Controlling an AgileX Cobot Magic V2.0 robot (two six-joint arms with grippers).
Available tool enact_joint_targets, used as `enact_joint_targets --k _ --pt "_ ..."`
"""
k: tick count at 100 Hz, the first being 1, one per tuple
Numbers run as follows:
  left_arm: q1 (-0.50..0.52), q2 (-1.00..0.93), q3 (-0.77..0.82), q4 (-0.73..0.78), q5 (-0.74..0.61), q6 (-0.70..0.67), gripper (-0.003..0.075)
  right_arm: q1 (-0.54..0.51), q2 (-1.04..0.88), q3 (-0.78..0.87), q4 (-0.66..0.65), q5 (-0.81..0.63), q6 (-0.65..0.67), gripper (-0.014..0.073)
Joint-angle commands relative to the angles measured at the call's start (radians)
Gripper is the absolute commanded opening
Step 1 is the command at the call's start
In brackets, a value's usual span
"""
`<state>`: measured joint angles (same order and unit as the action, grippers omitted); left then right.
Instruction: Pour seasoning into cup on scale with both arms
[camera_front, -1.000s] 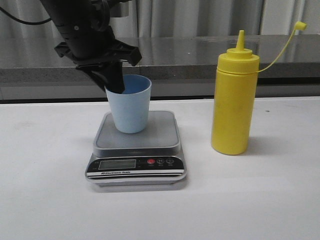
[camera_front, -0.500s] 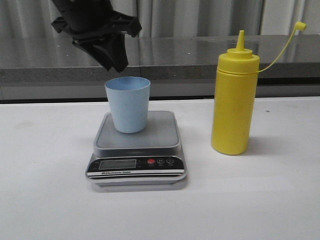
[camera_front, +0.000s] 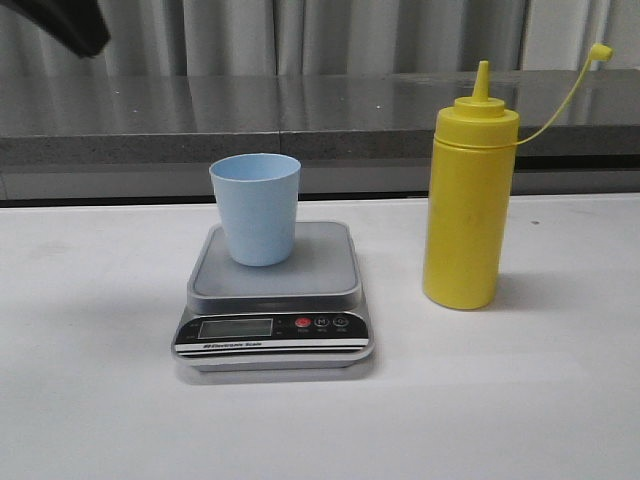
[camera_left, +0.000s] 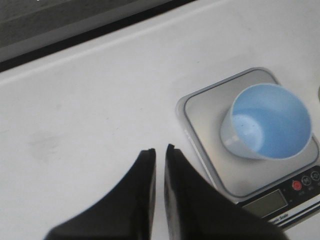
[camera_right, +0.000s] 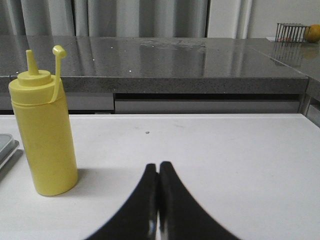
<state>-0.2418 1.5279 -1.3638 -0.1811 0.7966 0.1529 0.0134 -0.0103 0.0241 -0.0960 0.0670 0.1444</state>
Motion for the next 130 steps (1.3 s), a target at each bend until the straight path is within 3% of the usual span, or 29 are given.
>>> enact_joint_targets --k 1,38,83,100,130 --pt "0.043 -0.118 0.055 -0.013 -0.078 -0.011 0.001 -0.005 -0.014 0.002 -0.003 -0.077 0.0 -0.0067" --pt "0.191 -0.525 0.414 -0.013 -0.237 -0.011 0.001 -0.005 -0.014 0.002 -0.003 -0.077 0.0 -0.0067" --pt "0.192 -0.988 0.736 -0.013 -0.27 -0.011 0.001 -0.005 -0.014 0.002 -0.003 -0.093 0.0 -0.0067" --pt "0.192 -1.149 0.821 -0.014 -0.27 -0.011 0.001 -0.005 -0.014 0.002 -0.004 -0.149 -0.002 -0.0067" --pt "0.192 -1.354 0.914 -0.014 -0.26 -0.011 0.001 -0.005 -0.004 -0.081 -0.004 -0.091 -0.004 -0.0067"
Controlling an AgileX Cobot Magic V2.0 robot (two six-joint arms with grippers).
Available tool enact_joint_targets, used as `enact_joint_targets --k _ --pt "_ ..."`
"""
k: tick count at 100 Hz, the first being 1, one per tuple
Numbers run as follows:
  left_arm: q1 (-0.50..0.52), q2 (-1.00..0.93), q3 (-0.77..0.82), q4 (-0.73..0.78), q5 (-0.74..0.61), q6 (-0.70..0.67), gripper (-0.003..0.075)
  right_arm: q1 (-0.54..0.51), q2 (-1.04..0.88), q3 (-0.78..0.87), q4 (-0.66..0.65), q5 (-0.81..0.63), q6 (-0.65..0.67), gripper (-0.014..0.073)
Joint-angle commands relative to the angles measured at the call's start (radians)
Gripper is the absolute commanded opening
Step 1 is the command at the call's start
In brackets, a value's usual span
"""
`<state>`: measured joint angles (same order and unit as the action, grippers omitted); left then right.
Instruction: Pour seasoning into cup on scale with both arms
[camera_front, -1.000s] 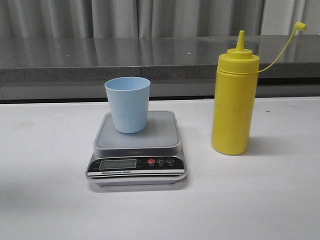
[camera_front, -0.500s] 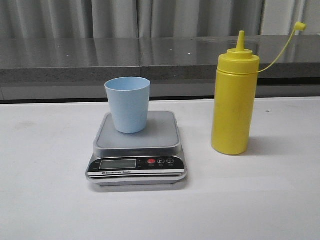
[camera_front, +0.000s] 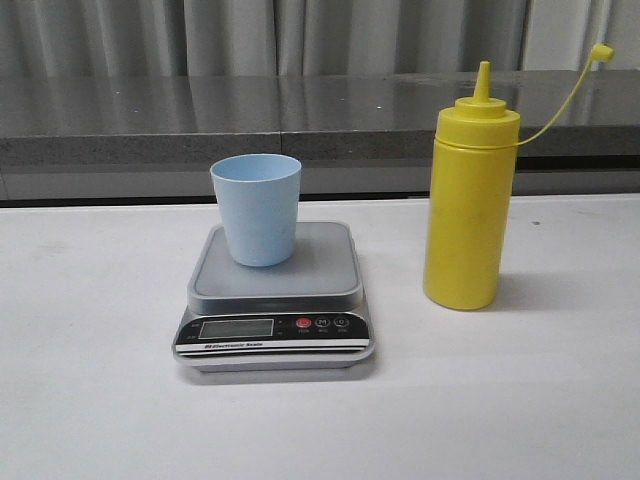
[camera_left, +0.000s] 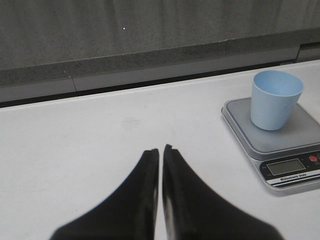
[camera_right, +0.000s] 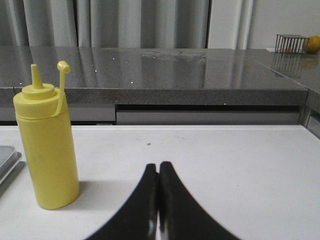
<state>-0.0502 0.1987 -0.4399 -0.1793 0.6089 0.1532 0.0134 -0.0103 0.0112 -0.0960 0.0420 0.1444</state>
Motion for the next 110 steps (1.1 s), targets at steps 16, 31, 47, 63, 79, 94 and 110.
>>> enact_joint_targets --k 16,31,47,63,79,94,110 --pt "0.001 -0.047 0.0 -0.016 -0.072 -0.011 0.001 -0.005 0.058 -0.192 -0.004 0.084 -0.004 -0.0067" --pt "0.001 -0.047 0.0 -0.016 -0.072 -0.011 0.001 -0.005 0.176 -0.32 -0.005 0.26 -0.004 -0.0067" --pt "0.001 -0.047 0.0 -0.016 -0.072 -0.011 0.001 -0.004 0.325 -0.43 -0.004 0.325 -0.005 -0.0067" --pt "0.001 -0.047 0.0 -0.016 -0.072 -0.011 0.001 -0.003 0.494 -0.512 -0.003 0.329 -0.013 -0.0067" --pt "0.001 -0.047 0.0 -0.016 -0.072 -0.011 0.001 0.002 0.639 -0.576 0.002 0.332 -0.013 -0.0037" --pt "0.001 -0.047 0.0 -0.016 -0.072 -0.011 0.001 0.049 0.75 -0.588 0.004 0.317 -0.015 0.0094" --pt "0.001 -0.047 0.0 -0.016 -0.072 -0.011 0.001 0.141 0.842 -0.588 0.004 0.293 -0.015 0.0303"
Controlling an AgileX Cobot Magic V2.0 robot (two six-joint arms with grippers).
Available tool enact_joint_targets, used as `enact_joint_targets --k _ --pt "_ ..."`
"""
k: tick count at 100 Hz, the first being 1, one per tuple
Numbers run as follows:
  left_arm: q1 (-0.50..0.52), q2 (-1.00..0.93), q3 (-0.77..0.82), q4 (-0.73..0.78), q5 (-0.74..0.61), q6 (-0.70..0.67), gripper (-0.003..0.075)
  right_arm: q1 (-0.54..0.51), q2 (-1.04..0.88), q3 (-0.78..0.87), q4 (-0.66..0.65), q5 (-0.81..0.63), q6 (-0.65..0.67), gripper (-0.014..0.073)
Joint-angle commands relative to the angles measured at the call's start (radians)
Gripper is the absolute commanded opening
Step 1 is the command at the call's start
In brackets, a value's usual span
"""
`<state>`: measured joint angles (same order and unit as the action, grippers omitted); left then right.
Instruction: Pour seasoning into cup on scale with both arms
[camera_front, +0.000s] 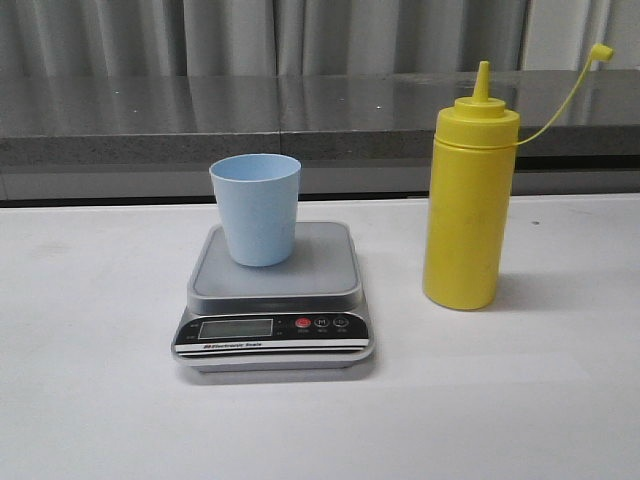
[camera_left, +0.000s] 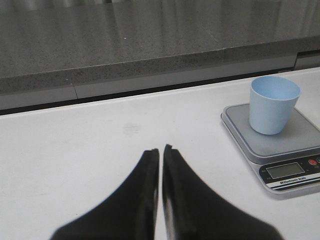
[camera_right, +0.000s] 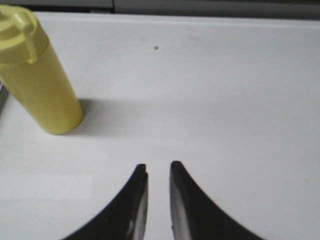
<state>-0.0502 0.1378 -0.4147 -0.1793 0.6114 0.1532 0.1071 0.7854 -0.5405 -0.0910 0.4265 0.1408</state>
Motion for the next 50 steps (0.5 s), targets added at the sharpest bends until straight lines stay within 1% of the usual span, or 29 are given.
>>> enact_joint_targets --k 1,3,8,10,11,13,14,16,18,21,31,50 --pt "0.001 0.014 -0.026 -0.016 -0.074 -0.011 0.001 0.056 0.054 -0.036 -0.001 -0.098 -0.011 0.0329" --pt "0.001 0.014 -0.026 -0.016 -0.074 -0.011 0.001 0.065 0.062 -0.036 -0.001 -0.104 -0.011 0.0356" --pt "0.001 0.014 -0.026 -0.016 -0.074 -0.011 0.001 0.098 0.087 -0.036 -0.001 -0.131 -0.011 0.0472" --pt "0.001 0.014 -0.026 -0.016 -0.074 -0.011 0.001 0.106 0.098 -0.036 -0.001 -0.144 -0.011 0.0502" --pt "0.001 0.014 -0.026 -0.016 -0.074 -0.011 0.001 0.117 0.105 -0.036 -0.001 -0.152 -0.011 0.0543" --pt "0.001 0.014 -0.026 -0.016 -0.074 -0.011 0.001 0.124 0.111 -0.036 -0.001 -0.16 -0.011 0.0557" --pt "0.001 0.014 -0.026 -0.016 -0.074 -0.011 0.001 0.13 0.118 -0.036 -0.001 -0.173 -0.011 0.0594" --pt "0.001 0.014 -0.026 -0.016 -0.074 -0.011 0.001 0.136 0.128 -0.036 -0.001 -0.183 -0.011 0.0605" --pt "0.001 0.014 -0.026 -0.016 -0.074 -0.011 0.001 0.143 0.135 -0.036 -0.001 -0.199 -0.011 0.0645" --pt "0.001 0.014 -0.026 -0.016 -0.074 -0.011 0.001 0.152 0.152 -0.036 -0.001 -0.227 -0.011 0.0668" --pt "0.001 0.014 -0.026 -0.016 -0.074 -0.011 0.001 0.166 0.2 -0.033 0.004 -0.309 -0.011 0.0646" --pt "0.001 0.014 -0.026 -0.016 -0.074 -0.011 0.001 0.166 0.274 0.017 0.05 -0.508 -0.011 0.0646"
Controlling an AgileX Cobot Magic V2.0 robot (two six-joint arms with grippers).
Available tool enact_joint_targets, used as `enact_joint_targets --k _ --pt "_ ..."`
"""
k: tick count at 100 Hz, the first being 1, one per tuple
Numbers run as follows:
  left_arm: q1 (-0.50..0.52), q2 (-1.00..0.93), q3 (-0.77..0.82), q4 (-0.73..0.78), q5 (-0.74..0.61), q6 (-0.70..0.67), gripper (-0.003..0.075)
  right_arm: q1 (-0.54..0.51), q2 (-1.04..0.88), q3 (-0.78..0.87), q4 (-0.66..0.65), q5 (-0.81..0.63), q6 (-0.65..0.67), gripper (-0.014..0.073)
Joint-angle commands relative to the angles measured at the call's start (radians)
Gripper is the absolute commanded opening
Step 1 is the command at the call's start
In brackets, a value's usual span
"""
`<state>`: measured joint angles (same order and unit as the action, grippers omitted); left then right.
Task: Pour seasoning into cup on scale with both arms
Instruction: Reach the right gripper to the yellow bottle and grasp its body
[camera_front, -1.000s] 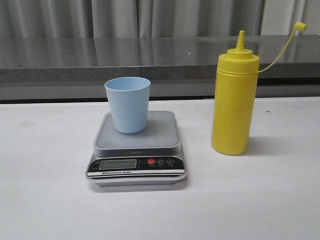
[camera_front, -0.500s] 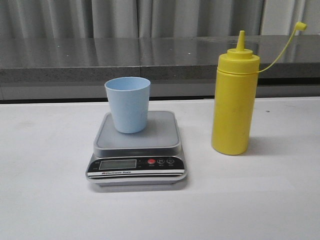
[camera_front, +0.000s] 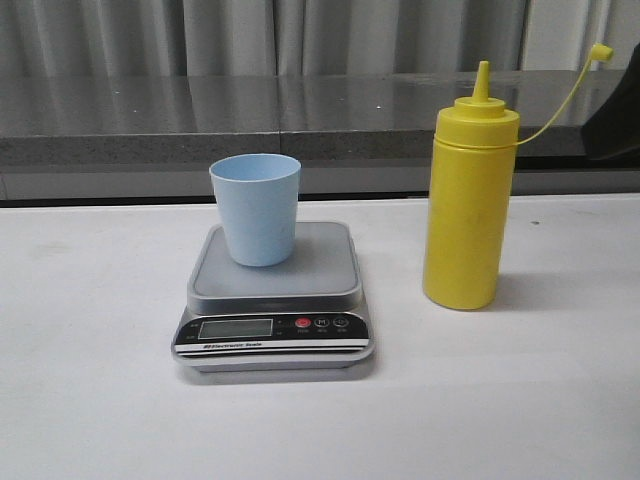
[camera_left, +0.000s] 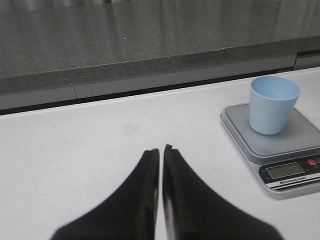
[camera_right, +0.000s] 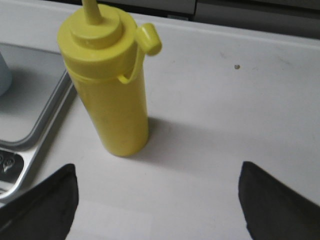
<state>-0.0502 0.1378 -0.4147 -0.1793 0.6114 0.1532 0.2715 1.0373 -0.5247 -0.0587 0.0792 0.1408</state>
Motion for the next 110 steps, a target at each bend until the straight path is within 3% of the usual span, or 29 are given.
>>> enact_joint_targets --k 1,76,110 --pt "0.001 0.014 -0.026 -0.016 -0.074 -0.011 0.001 0.002 0.028 0.006 0.02 -0.176 -0.011 0.0646" --pt "0.001 0.014 -0.026 -0.016 -0.074 -0.011 0.001 0.086 0.421 0.042 0.022 -0.748 -0.01 0.0646" --pt "0.001 0.014 -0.026 -0.016 -0.074 -0.011 0.001 0.086 0.545 0.002 0.022 -0.881 -0.007 0.0646"
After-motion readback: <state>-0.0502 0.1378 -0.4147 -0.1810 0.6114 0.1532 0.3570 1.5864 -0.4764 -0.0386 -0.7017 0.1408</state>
